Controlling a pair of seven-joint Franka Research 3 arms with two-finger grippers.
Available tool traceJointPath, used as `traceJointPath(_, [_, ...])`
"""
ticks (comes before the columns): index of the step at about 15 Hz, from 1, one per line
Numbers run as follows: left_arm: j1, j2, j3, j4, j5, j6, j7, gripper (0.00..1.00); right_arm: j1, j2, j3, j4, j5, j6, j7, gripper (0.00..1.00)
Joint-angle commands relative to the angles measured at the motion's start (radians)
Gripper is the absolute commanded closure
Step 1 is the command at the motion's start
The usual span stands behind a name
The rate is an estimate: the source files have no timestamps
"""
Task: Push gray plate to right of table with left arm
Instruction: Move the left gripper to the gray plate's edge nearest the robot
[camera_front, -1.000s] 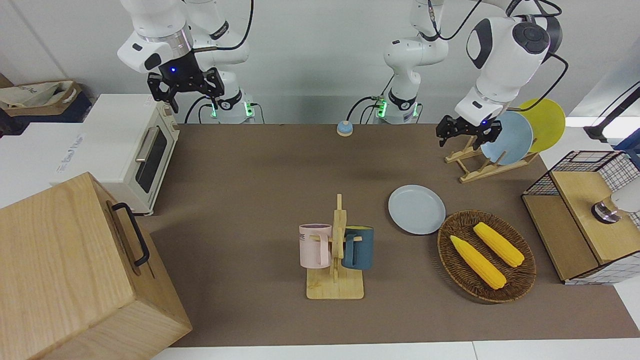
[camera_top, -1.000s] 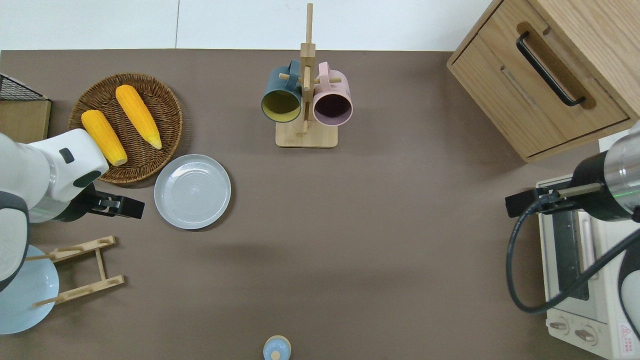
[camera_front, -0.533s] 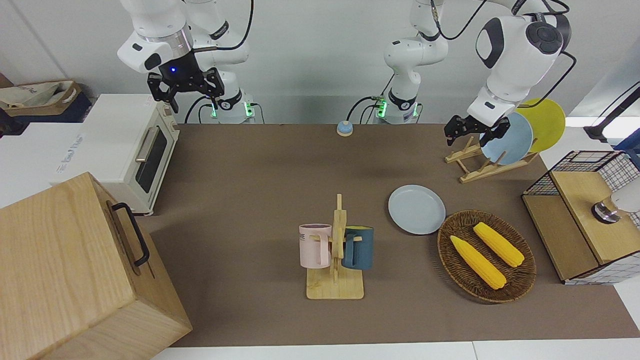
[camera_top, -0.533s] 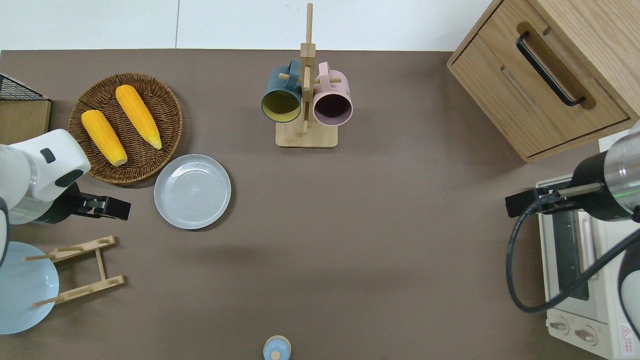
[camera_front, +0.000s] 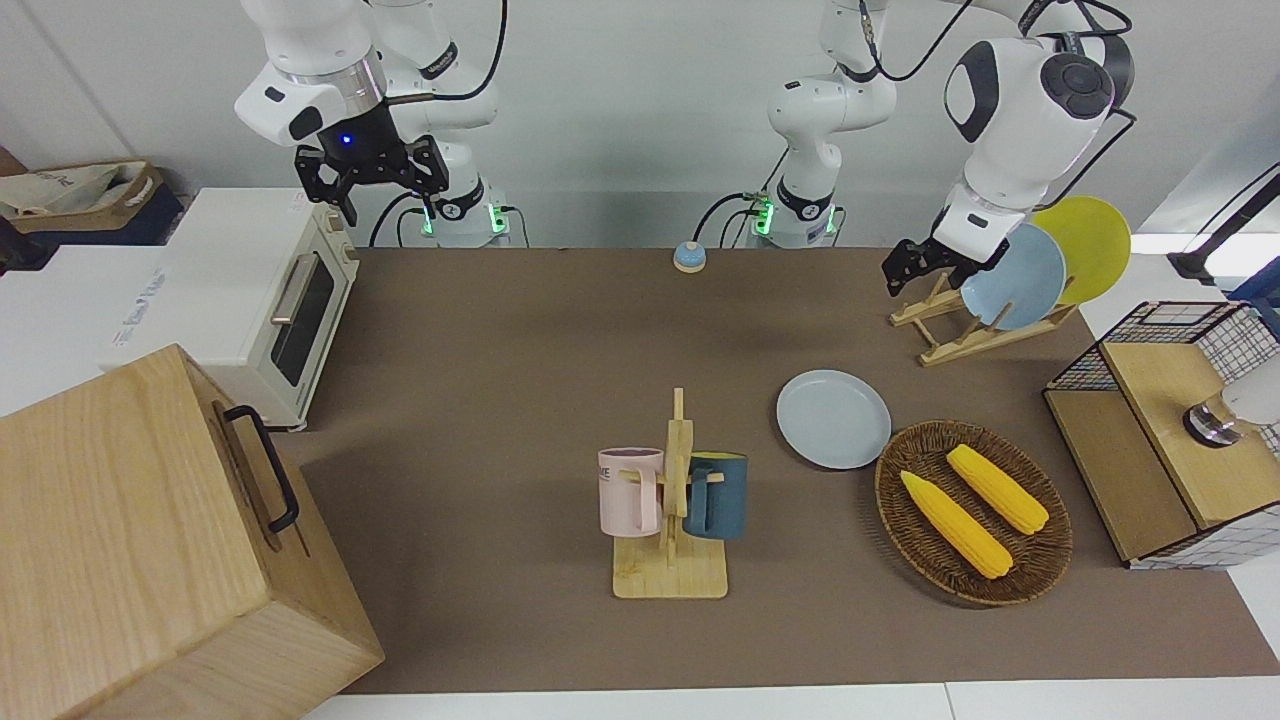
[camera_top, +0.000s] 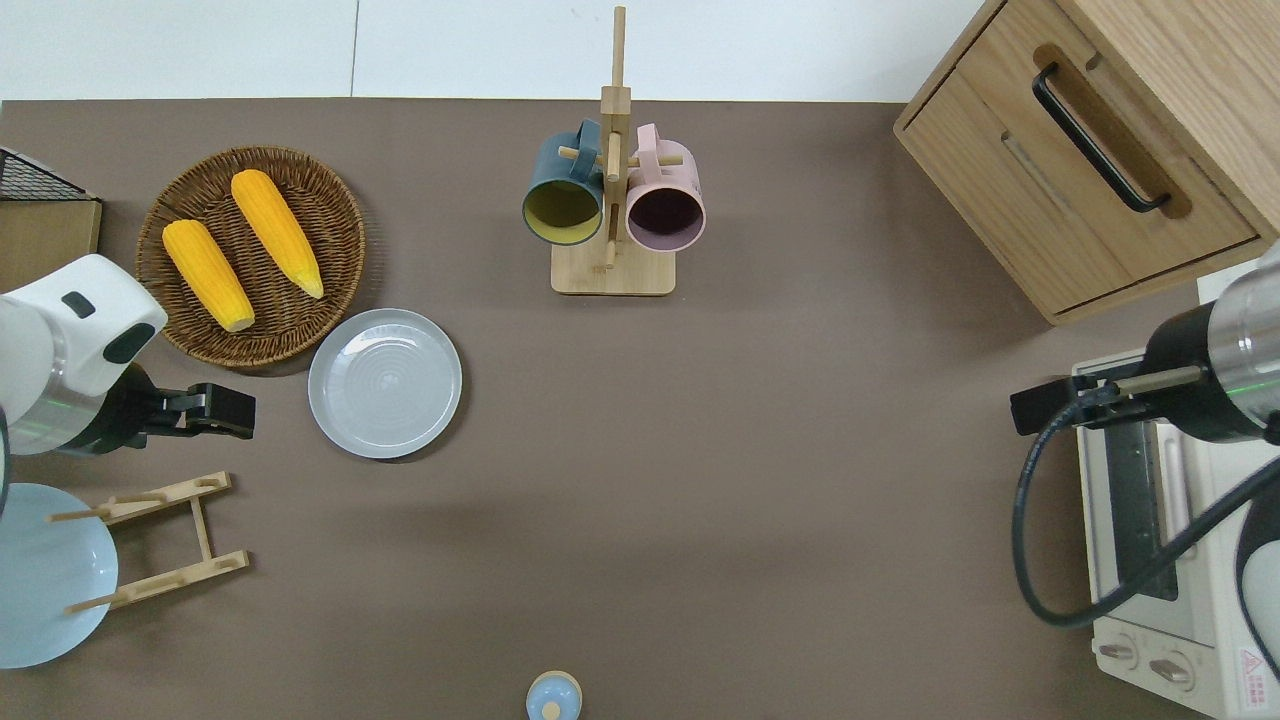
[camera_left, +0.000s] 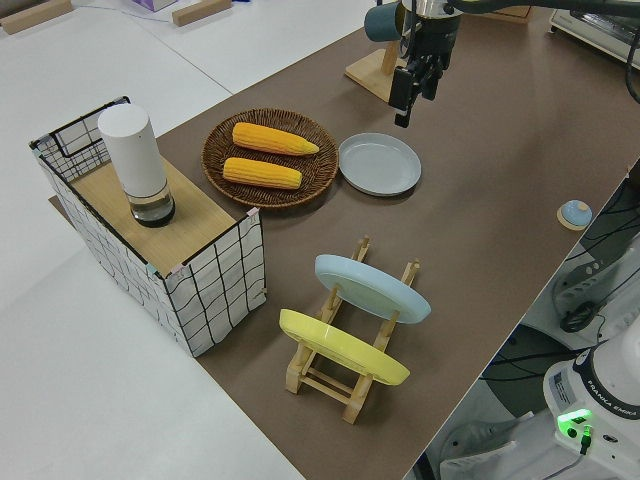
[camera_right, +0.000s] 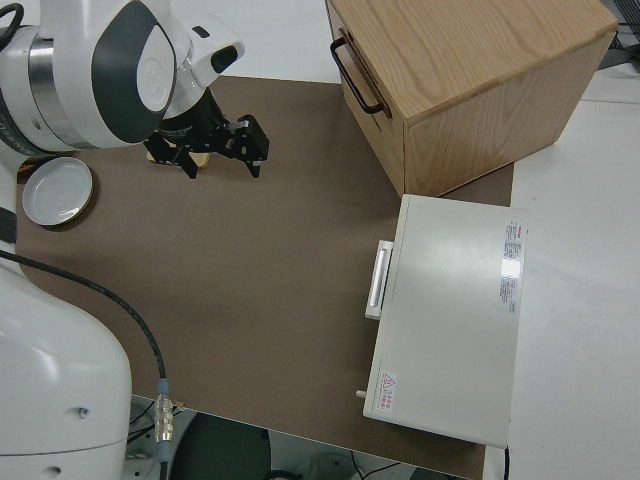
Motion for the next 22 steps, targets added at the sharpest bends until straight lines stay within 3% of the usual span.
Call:
traceJointPath(1, [-0.004,-0.016,0.002,-0.053,-0.004,0.025,-0.094,0.00,-0.020,-0.003,0.015,0.008,0.010,-0.014,0.001,0.017])
traceJointPath(7, [-0.001,-0.075,0.000,-0.207,-0.013,0.166,-0.216,0.00,-0.020,-0.003,0.015,0.008,0.010,-0.016,0.002,0.017])
traceJointPath(13, [0.011,-0.075,0.005,-0.331,-0.022,0.334,-0.353,0.00,-0.020,-0.003,0.013,0.008,0.010,-0.014,0.002,0.017])
traceJointPath(17, [0.003,-0.072,0.004,-0.432,-0.029,0.508,-0.536,0.00,-0.020,-0.003,0.013,0.008,0.010,-0.014,0.001,0.017])
traceJointPath(22, [-0.008,-0.065,-0.007,-0.486,-0.029,0.606,-0.728,0.00,-0.020,-0.003,0.015,0.008,0.010,-0.014,0.001,0.017])
